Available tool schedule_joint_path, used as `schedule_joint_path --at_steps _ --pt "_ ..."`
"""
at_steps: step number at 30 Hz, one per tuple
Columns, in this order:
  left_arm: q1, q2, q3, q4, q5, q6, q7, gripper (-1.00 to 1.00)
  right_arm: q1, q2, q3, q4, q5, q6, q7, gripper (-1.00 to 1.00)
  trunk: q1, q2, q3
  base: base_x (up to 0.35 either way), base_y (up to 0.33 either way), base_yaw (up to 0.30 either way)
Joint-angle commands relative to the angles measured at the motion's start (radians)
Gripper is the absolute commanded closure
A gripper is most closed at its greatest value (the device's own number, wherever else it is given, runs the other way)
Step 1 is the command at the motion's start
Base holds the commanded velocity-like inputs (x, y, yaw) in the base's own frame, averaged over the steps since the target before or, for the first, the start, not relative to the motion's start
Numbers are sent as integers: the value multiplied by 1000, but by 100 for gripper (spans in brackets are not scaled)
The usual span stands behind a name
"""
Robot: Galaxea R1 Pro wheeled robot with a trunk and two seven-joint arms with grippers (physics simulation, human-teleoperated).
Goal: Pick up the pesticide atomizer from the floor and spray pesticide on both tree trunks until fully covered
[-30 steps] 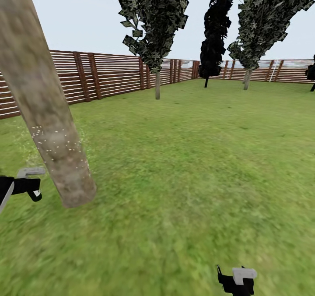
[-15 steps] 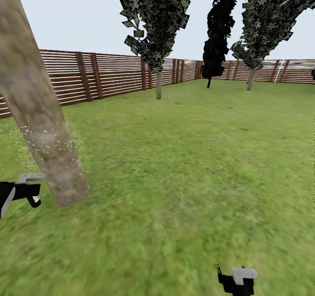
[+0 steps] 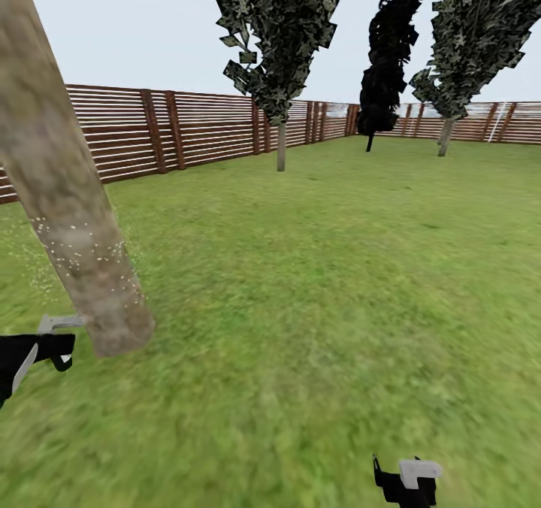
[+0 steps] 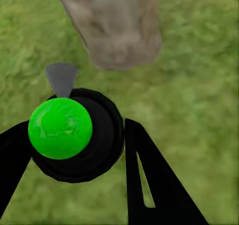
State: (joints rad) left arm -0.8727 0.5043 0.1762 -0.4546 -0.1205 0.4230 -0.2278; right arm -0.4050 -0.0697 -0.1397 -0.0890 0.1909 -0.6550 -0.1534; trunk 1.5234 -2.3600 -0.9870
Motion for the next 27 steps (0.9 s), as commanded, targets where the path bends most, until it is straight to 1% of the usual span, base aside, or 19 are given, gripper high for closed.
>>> schedule_joint_path --at_steps 1,2,3,5,7,10,11,12,14,18,21,23,24,27 --pt "1 -15 4 -1 6 -12 99 100 0 -1 0 0 1 0 0 -100 0 0 0 224 -107 2" --pt "1 -17 5 10 8 -66 112 100 0 -1 0 0 1 0 0 -100 0 0 0 305 -39 0" --pt "1 -18 5 14 9 -77 113 100 0 -1 0 0 1 0 0 -100 0 0 0 323 -16 0" --pt "2 -30 5 18 10 -85 114 100 0 -1 0 0 1 0 0 -100 0 0 0 334 -4 0" --pt "5 -33 5 20 8 -85 114 100 0 -1 0 0 1 0 0 -100 0 0 0 337 0 0" --pt "7 -32 6 74 5 -91 114 100 0 -1 0 0 0 0 0 -100 0 0 0 337 0 89" --pt "7 -31 6 104 4 -109 115 100 0 -1 0 0 0 0 0 -100 0 0 0 337 0 243" --pt "7 -29 7 135 3 -154 116 100 0 0 0 0 1 0 0 -100 0 0 0 319 0 268" --pt "7 -28 7 152 2 -175 116 100 0 0 0 0 1 0 0 -100 0 0 0 189 0 274" --pt "7 -33 5 157 5 -179 115 100 0 1 0 0 1 0 0 -100 0 0 0 20 -7 240" --pt "7 -36 4 161 8 -179 116 100 0 1 0 0 1 0 0 -100 0 0 0 11 -209 30" --pt "7 -48 3 168 4 -179 117 100 0 1 0 0 0 0 0 -100 0 0 0 77 -263 2" --pt "7 -51 3 169 3 -179 117 100 0 1 0 0 1 0 0 -100 0 0 0 55 -266 1" --pt "7 -53 3 170 3 -179 117 100 0 1 0 0 1 0 0 -100 0 0 0 14 -270 0"
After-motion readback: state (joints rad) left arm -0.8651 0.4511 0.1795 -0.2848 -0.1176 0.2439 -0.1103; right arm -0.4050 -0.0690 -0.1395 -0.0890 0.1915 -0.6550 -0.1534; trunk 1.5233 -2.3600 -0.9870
